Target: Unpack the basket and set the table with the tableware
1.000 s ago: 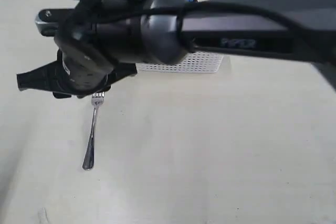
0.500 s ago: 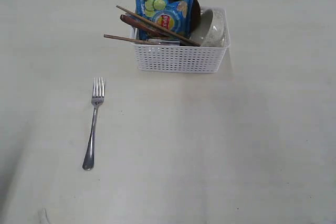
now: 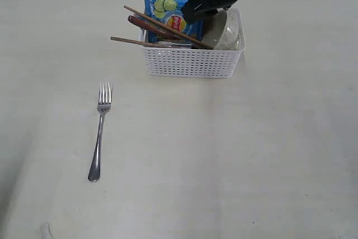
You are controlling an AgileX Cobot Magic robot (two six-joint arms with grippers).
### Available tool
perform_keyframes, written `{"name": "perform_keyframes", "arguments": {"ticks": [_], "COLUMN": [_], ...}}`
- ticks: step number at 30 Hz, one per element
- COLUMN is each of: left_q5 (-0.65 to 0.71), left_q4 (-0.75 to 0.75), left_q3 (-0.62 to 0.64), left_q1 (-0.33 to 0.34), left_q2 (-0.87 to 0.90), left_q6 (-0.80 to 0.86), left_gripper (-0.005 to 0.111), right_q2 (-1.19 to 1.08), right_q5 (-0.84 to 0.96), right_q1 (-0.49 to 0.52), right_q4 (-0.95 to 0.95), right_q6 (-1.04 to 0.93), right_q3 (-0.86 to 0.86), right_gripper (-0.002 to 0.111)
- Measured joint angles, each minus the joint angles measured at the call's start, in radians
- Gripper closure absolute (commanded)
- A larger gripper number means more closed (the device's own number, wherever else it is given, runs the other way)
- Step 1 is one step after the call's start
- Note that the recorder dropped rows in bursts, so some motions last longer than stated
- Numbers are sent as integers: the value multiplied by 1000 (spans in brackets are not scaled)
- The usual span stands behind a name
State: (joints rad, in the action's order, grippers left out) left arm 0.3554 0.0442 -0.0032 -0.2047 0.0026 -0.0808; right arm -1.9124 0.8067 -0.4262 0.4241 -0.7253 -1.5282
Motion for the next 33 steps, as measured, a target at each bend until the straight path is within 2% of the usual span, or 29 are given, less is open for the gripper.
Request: {"name": "perform_keyframes", "arguments": {"ticks": [7, 14, 22, 28, 33], "left_q5": [0, 0, 0, 0, 0], "left_q4": [0, 0, 0, 0, 0], "left_q3": [0, 0, 0, 0, 0], "left_q1": [0, 0, 0, 0, 0], "left_q2": [0, 0, 0, 0, 0], "left_q6": [0, 0, 0, 0, 0], "left_gripper": [107, 107, 107, 107, 107], "right_q2": [-75, -135, -213, -272, -283], "right_q5": [-19, 8, 32, 19, -49], "right_q1": [0, -3, -35, -56, -56], "right_q4": [105, 166, 170, 170, 168], "right_q6": [-14, -12, -138, -172, -177], "right_q3": [-47, -170, -220, -220, -220], "right_gripper": [67, 67, 67, 49, 49]}}
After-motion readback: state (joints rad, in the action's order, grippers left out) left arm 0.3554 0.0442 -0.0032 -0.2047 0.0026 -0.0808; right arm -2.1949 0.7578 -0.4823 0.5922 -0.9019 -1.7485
